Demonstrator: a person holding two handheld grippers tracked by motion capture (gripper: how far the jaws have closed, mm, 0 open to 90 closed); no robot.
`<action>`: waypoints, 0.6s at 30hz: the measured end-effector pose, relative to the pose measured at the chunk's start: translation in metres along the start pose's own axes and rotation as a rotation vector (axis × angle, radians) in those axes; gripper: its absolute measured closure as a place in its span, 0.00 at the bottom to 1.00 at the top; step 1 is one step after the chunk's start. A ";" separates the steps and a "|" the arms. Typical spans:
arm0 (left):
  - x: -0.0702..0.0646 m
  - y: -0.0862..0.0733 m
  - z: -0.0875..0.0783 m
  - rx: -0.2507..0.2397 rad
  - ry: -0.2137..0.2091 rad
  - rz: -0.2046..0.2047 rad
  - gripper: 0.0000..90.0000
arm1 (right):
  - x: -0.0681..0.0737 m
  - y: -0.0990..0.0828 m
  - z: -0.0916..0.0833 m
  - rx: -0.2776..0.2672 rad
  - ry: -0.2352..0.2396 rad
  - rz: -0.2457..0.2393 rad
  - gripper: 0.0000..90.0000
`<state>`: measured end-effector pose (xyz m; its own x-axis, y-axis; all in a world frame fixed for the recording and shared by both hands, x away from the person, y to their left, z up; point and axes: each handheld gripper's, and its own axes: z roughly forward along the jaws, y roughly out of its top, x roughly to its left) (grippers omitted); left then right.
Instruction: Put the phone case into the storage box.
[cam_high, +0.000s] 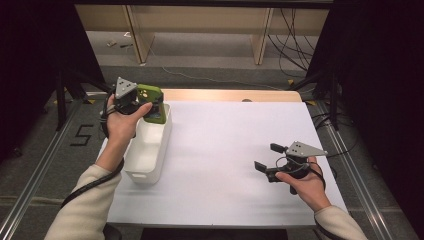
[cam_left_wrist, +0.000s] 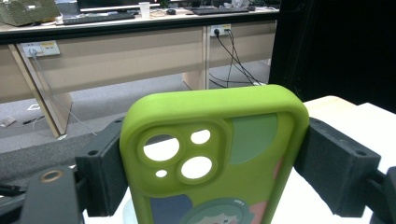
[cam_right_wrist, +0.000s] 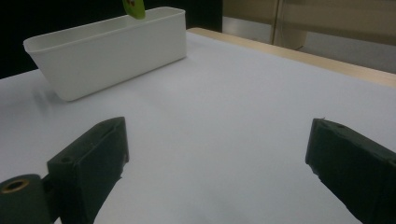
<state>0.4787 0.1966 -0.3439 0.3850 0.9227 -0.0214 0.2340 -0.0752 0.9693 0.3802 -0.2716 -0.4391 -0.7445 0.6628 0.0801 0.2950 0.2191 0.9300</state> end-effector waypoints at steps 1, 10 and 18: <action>0.000 0.000 0.001 0.003 -0.002 0.000 0.19 | 0.000 0.000 0.000 0.000 0.000 0.000 0.08; -0.001 -0.001 0.006 0.007 -0.005 0.002 0.19 | 0.000 0.000 0.000 0.000 -0.001 0.001 0.08; 0.000 0.000 0.008 0.005 -0.001 -0.004 0.19 | 0.000 0.000 0.000 -0.003 0.000 0.006 0.08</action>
<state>0.4860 0.1941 -0.3457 0.3845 0.9228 -0.0258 0.2399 -0.0729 0.9681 0.3807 -0.2717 -0.4395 -0.7429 0.6639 0.0862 0.2979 0.2125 0.9306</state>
